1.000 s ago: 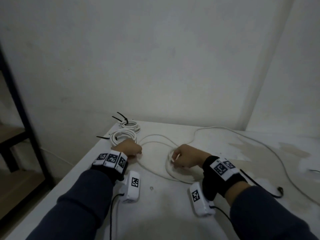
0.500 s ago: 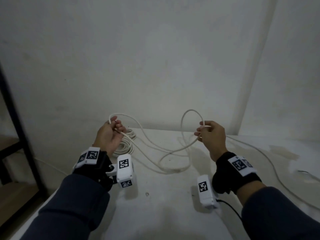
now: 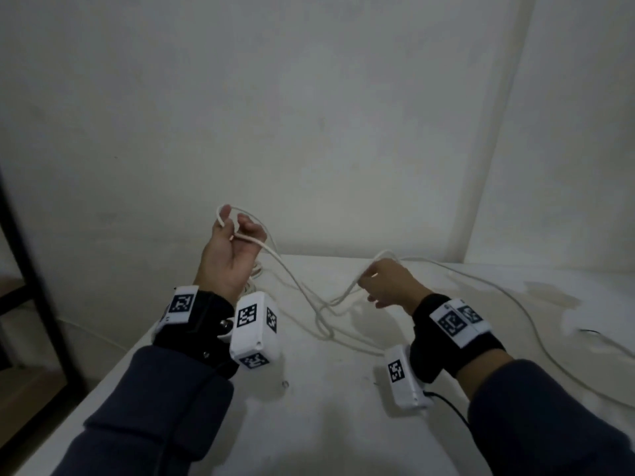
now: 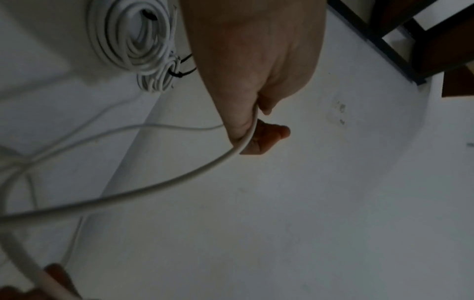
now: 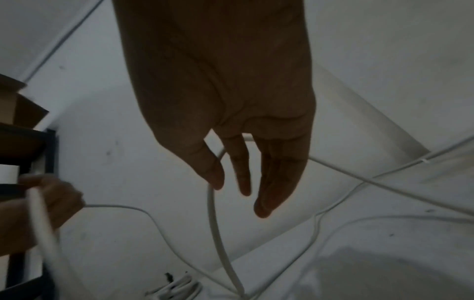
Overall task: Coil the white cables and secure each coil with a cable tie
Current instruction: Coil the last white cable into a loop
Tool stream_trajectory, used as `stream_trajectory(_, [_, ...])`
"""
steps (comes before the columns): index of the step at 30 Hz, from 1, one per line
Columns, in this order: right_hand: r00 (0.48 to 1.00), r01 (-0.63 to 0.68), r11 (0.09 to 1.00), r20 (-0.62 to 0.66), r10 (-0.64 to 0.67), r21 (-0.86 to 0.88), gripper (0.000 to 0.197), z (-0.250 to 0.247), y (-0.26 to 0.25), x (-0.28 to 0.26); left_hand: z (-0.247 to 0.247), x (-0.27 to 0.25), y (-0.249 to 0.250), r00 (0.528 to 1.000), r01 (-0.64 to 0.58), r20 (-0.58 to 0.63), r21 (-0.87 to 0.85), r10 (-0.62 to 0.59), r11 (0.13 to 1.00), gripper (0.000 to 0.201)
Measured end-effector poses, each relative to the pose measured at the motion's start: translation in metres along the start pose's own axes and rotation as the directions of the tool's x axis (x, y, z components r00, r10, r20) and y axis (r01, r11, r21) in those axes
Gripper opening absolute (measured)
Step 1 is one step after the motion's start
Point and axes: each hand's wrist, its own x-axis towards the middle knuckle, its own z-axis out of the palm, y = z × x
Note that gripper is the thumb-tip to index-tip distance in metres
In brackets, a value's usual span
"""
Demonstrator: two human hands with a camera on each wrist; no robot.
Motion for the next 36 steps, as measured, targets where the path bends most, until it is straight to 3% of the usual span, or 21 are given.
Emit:
stream_trajectory(2, [0.997, -0.065, 0.995, 0.049, 0.062, 0.081, 0.026, 0.005, -0.002, -0.006, 0.006, 0.0, 0.002, 0.999, -0.036, 0.0, -0.116, 0.036, 0.993, 0.025])
stream_trajectory(5, [0.958, -0.068, 0.998, 0.279, 0.065, 0.003, 0.029, 0.011, -0.005, -0.017, 0.01, -0.001, 0.004, 0.999, -0.03, 0.018, -0.24, 0.035, 0.97, 0.023])
stream_trajectory(7, [0.889, 0.066, 0.996, 0.457, -0.029, -0.065, 0.028, 0.017, -0.008, -0.026, 0.011, 0.0, 0.006, 1.0, -0.019, 0.016, -0.259, 0.024, 0.966, 0.021])
stream_trajectory(10, [0.722, 0.237, 0.967, 0.683, -0.112, -0.091, 0.027, 0.029, -0.008, -0.035, 0.013, 0.001, 0.01, 0.999, -0.035, 0.003, -0.267, 0.037, 0.963, 0.022])
stream_trajectory(12, [0.651, 0.204, 0.979, 0.748, -0.132, -0.005, 0.026, 0.033, -0.006, -0.038, 0.015, 0.001, 0.014, 0.999, -0.051, -0.005, -0.295, 0.052, 0.954, 0.021])
stream_trajectory(14, [0.651, 0.152, 0.985, 0.742, -0.161, 0.08, 0.028, 0.036, -0.004, -0.039, 0.015, 0.001, 0.017, 0.997, -0.079, -0.02, -0.315, 0.077, 0.946, 0.02])
stream_trajectory(17, [0.622, -0.116, 0.95, 0.767, -0.158, 0.29, 0.026, 0.045, -0.004, -0.045, 0.015, -0.001, 0.016, 0.995, -0.096, -0.021, -0.296, 0.094, 0.95, 0.015])
stream_trajectory(19, [0.662, -0.297, 0.816, 0.723, -0.199, 0.496, 0.03, 0.049, -0.007, -0.048, 0.016, -0.005, 0.011, 0.996, -0.085, 0.004, -0.281, 0.089, 0.956, 0.018])
stream_trajectory(21, [0.772, -0.404, 0.563, 0.599, -0.214, 0.722, 0.032, 0.048, -0.009, -0.046, 0.016, -0.009, 0.003, 0.997, -0.056, 0.029, -0.259, 0.066, 0.964, 0.02])
stream_trajectory(24, [0.92, -0.349, 0.091, 0.36, -0.159, 0.933, 0.027, 0.041, -0.009, -0.039, 0.012, -0.021, -0.008, 0.998, 0.024, 0.062, -0.136, -0.015, 0.99, 0.02])
stream_trajectory(26, [0.977, -0.213, -0.111, 0.21, -0.035, 0.971, 0.014, 0.033, -0.005, -0.031, 0.002, -0.031, -0.015, 0.99, 0.124, 0.062, 0.094, -0.13, 0.988, 0.019])
stream_trajectory(27, [0.988, -0.143, -0.145, 0.15, 0.034, 0.979, 0.014, 0.029, -0.001, -0.026, -0.006, -0.035, -0.018, 0.983, 0.168, 0.034, 0.265, -0.183, 0.949, 0.018])
stream_trajectory(29, [0.99, -0.04, -0.103, 0.054, 0.133, 0.994, 0.017, 0.02, 0.008, -0.018, -0.021, -0.043, -0.026, 0.967, 0.242, -0.076, 0.574, -0.244, 0.782, 0.02])
stream_trajectory(31, [0.981, 0.036, -0.017, -0.032, 0.19, 0.999, 0.02, 0.016, 0.017, -0.016, -0.037, -0.045, -0.034, 0.949, 0.315, -0.208, 0.683, -0.238, 0.659, 0.019])
stream_trajectory(33, [0.967, 0.096, 0.066, -0.109, 0.231, 0.993, 0.024, 0.016, 0.028, -0.02, -0.049, -0.043, -0.041, 0.935, 0.344, -0.301, 0.653, -0.186, 0.675, 0.013])
stream_trajectory(36, [0.954, 0.116, 0.108, -0.142, 0.264, 0.987, 0.038, 0.021, 0.042, -0.027, -0.061, -0.038, -0.051, 0.929, 0.288, -0.356, 0.534, -0.098, 0.795, 0.01])
